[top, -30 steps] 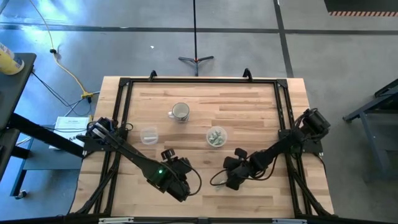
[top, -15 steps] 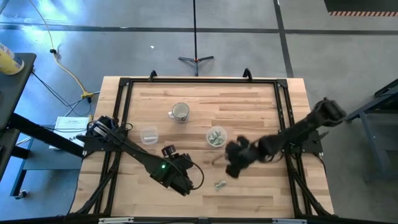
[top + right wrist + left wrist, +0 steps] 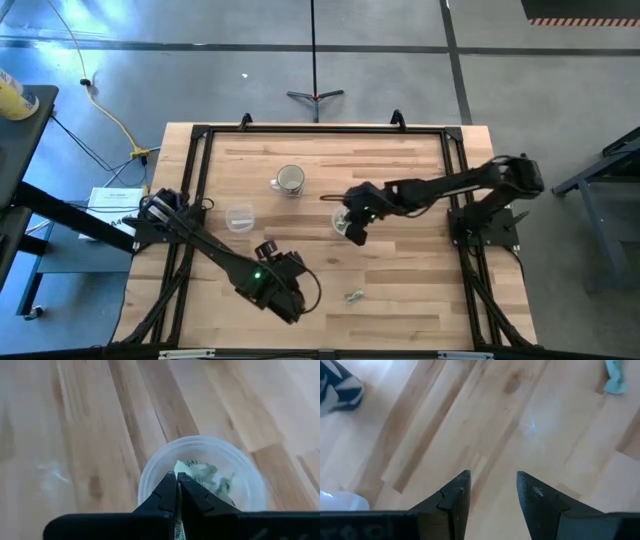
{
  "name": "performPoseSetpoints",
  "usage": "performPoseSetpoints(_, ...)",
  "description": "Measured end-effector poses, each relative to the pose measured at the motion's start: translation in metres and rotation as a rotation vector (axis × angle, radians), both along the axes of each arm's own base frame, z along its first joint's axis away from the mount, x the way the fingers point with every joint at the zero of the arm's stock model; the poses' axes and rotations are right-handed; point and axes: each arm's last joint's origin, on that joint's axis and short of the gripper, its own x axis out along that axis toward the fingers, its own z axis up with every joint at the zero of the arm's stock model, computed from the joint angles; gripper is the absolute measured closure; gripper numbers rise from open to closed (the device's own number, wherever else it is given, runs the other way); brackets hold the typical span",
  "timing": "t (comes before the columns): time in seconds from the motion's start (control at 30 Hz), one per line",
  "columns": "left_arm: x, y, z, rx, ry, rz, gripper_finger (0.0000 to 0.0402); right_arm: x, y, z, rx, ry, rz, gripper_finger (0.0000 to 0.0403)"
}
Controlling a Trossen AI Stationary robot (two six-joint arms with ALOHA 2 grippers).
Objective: Pick and place Stevia / Truvia into bins
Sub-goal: Put the green stevia packet into the right transparent container
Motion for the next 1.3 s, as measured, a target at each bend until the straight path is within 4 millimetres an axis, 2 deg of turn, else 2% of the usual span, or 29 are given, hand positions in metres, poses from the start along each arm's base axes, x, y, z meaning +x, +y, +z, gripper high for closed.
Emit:
performPoseSetpoints(0.13, -0.003, -0.005, 0.000, -0.026, -0.021, 0.049, 0.0208, 0.009, 0.002, -0.014, -0.057, 0.011, 0.023, 0.0379)
performPoseSetpoints(0.27, -0.003, -0.006, 0.000, -0.054, -0.027, 0.069, 0.0208, 0.008, 0.000, -0.015, -0.109, 0.025, 0.012, 0.0319)
performPoseSetpoints(0.47, 0.000, -0.005, 0.000, -0.067, -0.040, 0.059, 0.0208, -0.001, 0.000, 0.005, -0.148, -0.017, 0.016, 0.0208)
performPoseSetpoints(0.57, 0.007, -0.006, 0.000, -0.079, -0.077, 0.010, 0.0208, -0.013, 0.008, 0.023, -0.173, -0.043, 0.077, 0.0177)
performPoseSetpoints(0.7, 0.028, -0.003, -0.016, -0.127, -0.185, -0.152, 0.0208, -0.044, 0.036, 0.039, -0.257, 0.035, 0.167, 0.0168)
performPoseSetpoints(0.87, 0.065, 0.006, -0.050, -0.178, -0.369, -0.306, 0.0208, -0.087, 0.075, 0.044, -0.320, 0.166, 0.198, 0.0167)
performPoseSetpoints(0.97, 0.081, 0.011, -0.061, -0.186, -0.436, -0.336, 0.0208, -0.108, 0.095, 0.041, -0.347, 0.232, 0.198, 0.0167)
performPoseSetpoints(1.13, 0.093, 0.009, -0.086, -0.252, -0.425, -0.407, 0.0208, -0.134, 0.118, 0.039, -0.392, 0.254, 0.162, 0.0167)
performPoseSetpoints(1.3, 0.104, -0.003, -0.086, -0.256, -0.493, -0.468, 0.0208, -0.153, 0.128, 0.036, -0.416, 0.246, 0.097, 0.0167)
